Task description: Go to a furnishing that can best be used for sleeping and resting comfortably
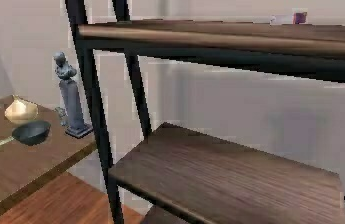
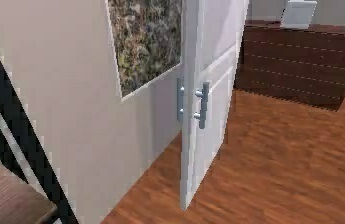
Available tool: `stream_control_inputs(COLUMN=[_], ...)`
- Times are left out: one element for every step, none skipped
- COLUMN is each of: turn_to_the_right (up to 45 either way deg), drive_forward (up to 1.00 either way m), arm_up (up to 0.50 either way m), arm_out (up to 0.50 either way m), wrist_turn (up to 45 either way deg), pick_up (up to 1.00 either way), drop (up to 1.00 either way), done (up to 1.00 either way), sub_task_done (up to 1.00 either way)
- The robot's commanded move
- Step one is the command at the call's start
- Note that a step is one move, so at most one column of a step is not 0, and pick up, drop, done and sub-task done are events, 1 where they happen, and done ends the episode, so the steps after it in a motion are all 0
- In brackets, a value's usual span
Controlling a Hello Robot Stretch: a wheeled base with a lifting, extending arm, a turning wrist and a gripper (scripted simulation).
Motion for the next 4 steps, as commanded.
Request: stream_control_inputs(turn_to_the_right=[-45.0, -45.0, -45.0, -27.0], drive_forward=[0.0, 0.0, 0.0, 0.0], arm_up=[0.0, 0.0, 0.0, 0.0], arm_out=[0.0, 0.0, 0.0, 0.0], wrist_turn=[0.0, 0.0, 0.0, 0.0], pick_up=[0.0, 0.0, 0.0, 0.0], drop=[0.0, 0.0, 0.0, 0.0], done=[0.0, 0.0, 0.0, 0.0], sub_task_done=[0.0, 0.0, 0.0, 0.0])
